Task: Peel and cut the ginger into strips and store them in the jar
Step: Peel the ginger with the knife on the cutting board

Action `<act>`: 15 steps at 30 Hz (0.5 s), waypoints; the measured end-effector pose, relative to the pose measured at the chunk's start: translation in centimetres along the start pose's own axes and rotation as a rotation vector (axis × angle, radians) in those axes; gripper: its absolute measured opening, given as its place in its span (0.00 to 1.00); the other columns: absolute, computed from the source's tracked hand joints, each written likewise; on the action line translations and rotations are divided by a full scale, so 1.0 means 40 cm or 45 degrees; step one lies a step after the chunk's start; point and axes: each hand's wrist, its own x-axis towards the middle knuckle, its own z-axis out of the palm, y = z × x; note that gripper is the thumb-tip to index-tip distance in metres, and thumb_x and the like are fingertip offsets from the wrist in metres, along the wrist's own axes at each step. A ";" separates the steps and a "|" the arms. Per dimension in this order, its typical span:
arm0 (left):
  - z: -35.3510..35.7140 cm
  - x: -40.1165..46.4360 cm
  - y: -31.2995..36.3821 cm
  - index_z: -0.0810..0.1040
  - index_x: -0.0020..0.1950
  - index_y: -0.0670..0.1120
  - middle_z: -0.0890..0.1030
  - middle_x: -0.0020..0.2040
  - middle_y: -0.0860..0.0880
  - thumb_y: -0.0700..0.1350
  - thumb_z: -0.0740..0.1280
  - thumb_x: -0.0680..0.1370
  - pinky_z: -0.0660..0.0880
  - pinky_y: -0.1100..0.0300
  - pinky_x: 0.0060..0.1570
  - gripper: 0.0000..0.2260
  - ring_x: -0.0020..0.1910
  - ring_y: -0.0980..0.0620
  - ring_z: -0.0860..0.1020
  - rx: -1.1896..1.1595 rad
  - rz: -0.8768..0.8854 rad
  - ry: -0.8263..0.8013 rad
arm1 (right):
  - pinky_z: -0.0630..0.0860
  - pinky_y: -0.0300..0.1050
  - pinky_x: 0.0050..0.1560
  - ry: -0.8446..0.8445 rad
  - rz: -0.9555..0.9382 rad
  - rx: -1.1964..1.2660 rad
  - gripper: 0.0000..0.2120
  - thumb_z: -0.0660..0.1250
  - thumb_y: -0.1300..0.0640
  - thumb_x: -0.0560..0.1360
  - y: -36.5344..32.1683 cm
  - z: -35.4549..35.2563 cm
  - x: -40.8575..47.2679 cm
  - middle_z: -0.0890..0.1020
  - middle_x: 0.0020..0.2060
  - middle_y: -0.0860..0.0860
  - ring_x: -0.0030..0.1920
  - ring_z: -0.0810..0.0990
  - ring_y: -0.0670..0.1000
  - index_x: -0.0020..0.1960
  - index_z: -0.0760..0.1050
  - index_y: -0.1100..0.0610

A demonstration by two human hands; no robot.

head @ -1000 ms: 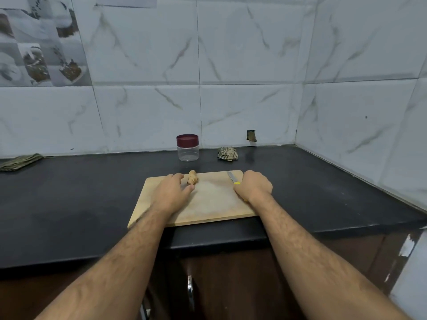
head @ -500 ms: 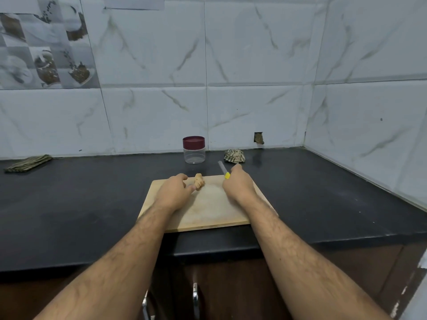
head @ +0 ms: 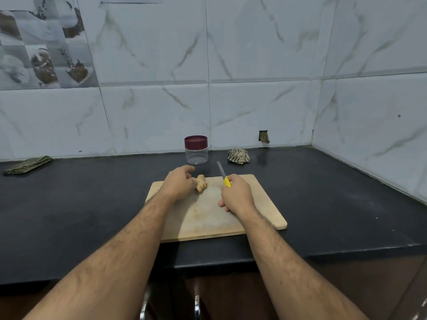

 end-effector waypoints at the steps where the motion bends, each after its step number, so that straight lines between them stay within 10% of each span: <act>1: -0.004 0.009 0.000 0.69 0.74 0.48 0.80 0.60 0.48 0.43 0.62 0.80 0.69 0.62 0.56 0.21 0.57 0.50 0.76 -0.017 0.002 -0.028 | 0.72 0.39 0.22 0.009 -0.013 -0.010 0.18 0.55 0.66 0.78 0.001 0.001 0.000 0.81 0.45 0.54 0.30 0.82 0.47 0.66 0.71 0.56; 7: -0.011 0.042 0.008 0.67 0.75 0.52 0.77 0.48 0.51 0.50 0.65 0.80 0.74 0.59 0.36 0.23 0.45 0.50 0.79 0.011 -0.044 -0.170 | 0.76 0.42 0.26 0.026 -0.068 -0.045 0.16 0.56 0.65 0.78 0.006 0.005 -0.001 0.79 0.46 0.51 0.34 0.84 0.48 0.62 0.72 0.55; 15: 0.013 0.066 0.010 0.72 0.72 0.50 0.81 0.45 0.51 0.52 0.65 0.80 0.80 0.55 0.47 0.21 0.34 0.50 0.80 0.098 -0.093 -0.073 | 0.71 0.39 0.23 0.013 -0.082 -0.022 0.14 0.56 0.65 0.78 0.007 0.002 0.001 0.79 0.46 0.51 0.34 0.84 0.49 0.59 0.72 0.54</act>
